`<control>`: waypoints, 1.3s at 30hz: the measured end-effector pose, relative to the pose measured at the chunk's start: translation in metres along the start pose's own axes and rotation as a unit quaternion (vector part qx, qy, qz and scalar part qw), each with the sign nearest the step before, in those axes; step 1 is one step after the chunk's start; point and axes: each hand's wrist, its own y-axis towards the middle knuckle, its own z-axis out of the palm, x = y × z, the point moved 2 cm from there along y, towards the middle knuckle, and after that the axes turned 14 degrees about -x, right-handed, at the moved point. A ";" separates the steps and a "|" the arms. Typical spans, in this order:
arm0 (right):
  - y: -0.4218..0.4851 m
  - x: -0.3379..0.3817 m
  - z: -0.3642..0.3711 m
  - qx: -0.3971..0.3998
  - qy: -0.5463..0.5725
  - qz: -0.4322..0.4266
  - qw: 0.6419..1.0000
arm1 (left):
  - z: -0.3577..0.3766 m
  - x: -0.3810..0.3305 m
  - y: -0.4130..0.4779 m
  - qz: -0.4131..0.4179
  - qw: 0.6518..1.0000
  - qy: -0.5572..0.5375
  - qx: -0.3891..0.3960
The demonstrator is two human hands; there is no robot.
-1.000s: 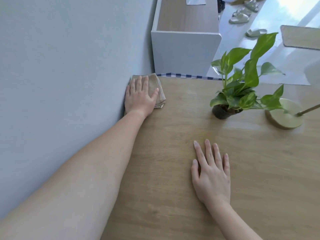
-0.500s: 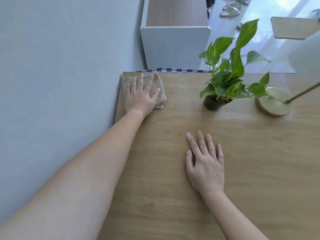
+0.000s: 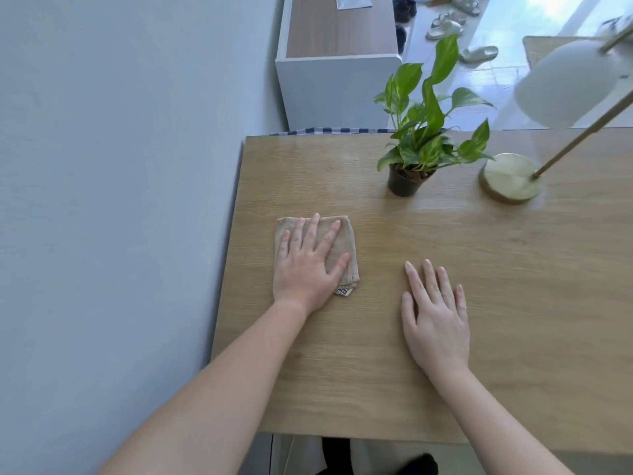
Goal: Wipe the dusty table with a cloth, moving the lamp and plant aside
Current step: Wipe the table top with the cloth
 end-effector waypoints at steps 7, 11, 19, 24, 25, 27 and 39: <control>-0.021 -0.050 -0.023 0.011 -0.005 0.008 1.000 | 0.000 -0.001 -0.001 0.001 1.000 0.009 -0.004; -0.028 -0.091 -0.039 0.017 -0.008 -0.008 1.000 | 0.000 -0.012 -0.006 -0.026 0.999 0.022 0.010; -0.019 -0.198 -0.079 0.029 -0.030 0.023 0.999 | 0.013 -0.109 -0.065 -0.052 0.998 0.019 0.008; -0.017 -0.245 -0.090 0.040 -0.020 -0.007 0.999 | 0.028 -0.193 -0.106 -0.029 0.999 0.000 0.022; -0.019 -0.248 -0.091 0.039 -0.016 -0.013 0.999 | 0.031 -0.211 -0.117 -0.020 0.999 -0.005 0.024; -0.020 -0.250 -0.090 0.041 -0.011 -0.016 0.999 | 0.035 -0.245 -0.141 0.001 1.000 -0.018 0.019; -0.018 -0.256 -0.104 0.094 0.012 -0.037 0.995 | 0.022 -0.304 -0.194 -0.014 0.996 -0.066 0.051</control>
